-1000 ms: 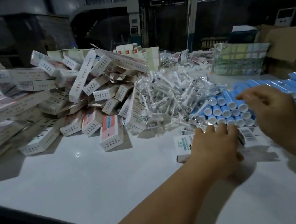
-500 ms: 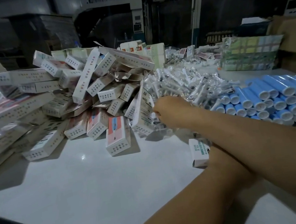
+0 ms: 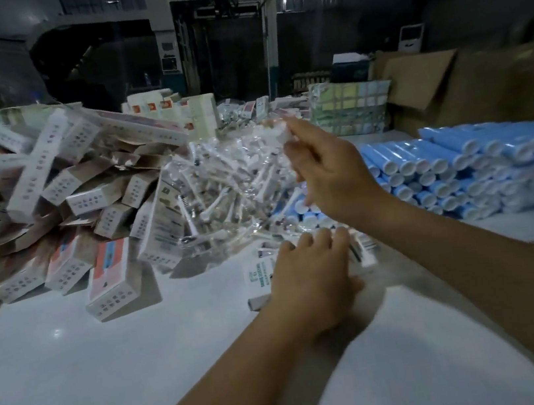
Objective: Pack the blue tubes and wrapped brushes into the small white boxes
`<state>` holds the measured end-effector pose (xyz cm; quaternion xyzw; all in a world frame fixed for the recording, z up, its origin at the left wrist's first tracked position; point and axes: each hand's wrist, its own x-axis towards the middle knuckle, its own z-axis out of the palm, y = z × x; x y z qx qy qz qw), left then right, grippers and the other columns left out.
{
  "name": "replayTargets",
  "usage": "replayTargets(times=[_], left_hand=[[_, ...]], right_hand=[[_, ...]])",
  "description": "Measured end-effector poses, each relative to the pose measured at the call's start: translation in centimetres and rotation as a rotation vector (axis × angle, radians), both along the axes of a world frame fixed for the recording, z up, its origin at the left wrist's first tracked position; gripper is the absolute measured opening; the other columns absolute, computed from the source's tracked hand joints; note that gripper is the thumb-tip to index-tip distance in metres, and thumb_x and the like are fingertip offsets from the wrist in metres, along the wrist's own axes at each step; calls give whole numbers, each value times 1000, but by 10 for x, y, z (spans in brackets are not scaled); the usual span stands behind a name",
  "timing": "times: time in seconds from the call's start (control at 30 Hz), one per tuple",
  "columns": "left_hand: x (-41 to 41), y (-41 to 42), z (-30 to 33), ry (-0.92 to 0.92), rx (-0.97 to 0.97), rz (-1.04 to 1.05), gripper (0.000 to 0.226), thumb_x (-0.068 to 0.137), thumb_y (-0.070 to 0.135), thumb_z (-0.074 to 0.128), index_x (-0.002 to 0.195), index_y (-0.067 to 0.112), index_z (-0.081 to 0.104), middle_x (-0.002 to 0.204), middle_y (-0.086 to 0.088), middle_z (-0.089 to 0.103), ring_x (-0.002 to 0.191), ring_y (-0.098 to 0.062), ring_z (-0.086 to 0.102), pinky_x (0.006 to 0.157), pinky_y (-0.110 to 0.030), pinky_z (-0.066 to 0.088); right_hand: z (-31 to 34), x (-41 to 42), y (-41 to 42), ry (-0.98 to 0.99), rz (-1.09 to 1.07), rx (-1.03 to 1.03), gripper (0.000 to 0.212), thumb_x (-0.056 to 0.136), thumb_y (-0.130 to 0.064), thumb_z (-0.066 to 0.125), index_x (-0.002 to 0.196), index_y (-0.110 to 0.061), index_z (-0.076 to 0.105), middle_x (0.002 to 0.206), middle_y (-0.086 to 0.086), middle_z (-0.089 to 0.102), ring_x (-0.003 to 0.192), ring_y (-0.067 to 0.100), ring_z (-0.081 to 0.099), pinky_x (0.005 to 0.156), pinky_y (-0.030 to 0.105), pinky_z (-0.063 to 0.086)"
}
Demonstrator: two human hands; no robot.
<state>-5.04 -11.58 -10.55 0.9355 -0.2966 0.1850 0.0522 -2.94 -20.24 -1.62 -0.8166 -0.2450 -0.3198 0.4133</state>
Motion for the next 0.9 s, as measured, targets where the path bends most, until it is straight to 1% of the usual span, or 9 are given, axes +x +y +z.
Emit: replayTargets(times=[0.1,0.2,0.3,0.4,0.53,0.63,0.7,0.83,0.9], left_hand=[[2,-4,3,26,-95,4,68,83,56,54,138,26,27,131,0,45,120,-25,44,92,-39,33],[4,-8,4,24,-141,30,68,81,59,53,136,32,22,132,5,44,120,-21,43,91,-37,34],[6,-6,3,26,-170,66,69,81,59,53,137,34,23,134,8,44,121,-18,43,91,-34,35],[4,-5,3,17,-176,86,72,80,59,53,140,33,24,134,8,45,118,-17,44,90,-33,35],[-4,-9,4,12,-127,-4,72,82,60,52,141,33,22,131,10,45,116,-16,44,90,-33,32],[-9,-11,6,-8,-143,-36,71,82,60,52,141,32,25,132,10,45,115,-16,45,90,-33,32],[-10,-13,6,-19,-164,-45,71,83,60,52,142,31,25,131,9,44,115,-17,45,89,-32,31],[-10,-16,4,-44,-162,-32,72,84,60,51,143,31,22,132,8,44,117,-17,43,92,-33,31],[-10,-19,1,-73,-166,-15,72,84,60,51,143,29,23,133,7,44,118,-18,44,93,-34,32]], right_hand=[[-25,-20,-69,9,-267,-153,39,101,-9,41,139,-13,48,85,-5,46,82,-8,49,71,1,30],[-64,-36,-116,178,-373,-207,35,96,0,46,130,-4,55,107,8,56,104,24,55,76,15,31],[-81,-47,-132,192,-377,-160,20,89,4,56,102,-7,66,95,6,64,92,25,61,79,33,46],[-76,-48,-131,66,-365,-291,13,82,6,63,88,-3,71,82,9,67,80,28,60,72,39,48],[-68,-53,-120,16,-306,-330,13,79,-2,69,84,-11,77,80,-3,66,81,22,49,74,26,35],[-66,-53,-114,170,-318,-15,15,77,1,73,86,-10,77,90,-2,48,88,17,50,77,10,37],[-66,-54,-112,236,-376,112,17,75,-4,77,87,-14,72,94,-1,41,81,9,50,74,1,35],[-67,-56,-104,248,-484,161,31,80,-2,71,96,-25,56,100,-4,43,82,2,51,70,4,42],[-68,-57,-97,227,-439,205,39,90,4,54,116,-24,57,109,-5,48,89,2,58,67,4,44]])
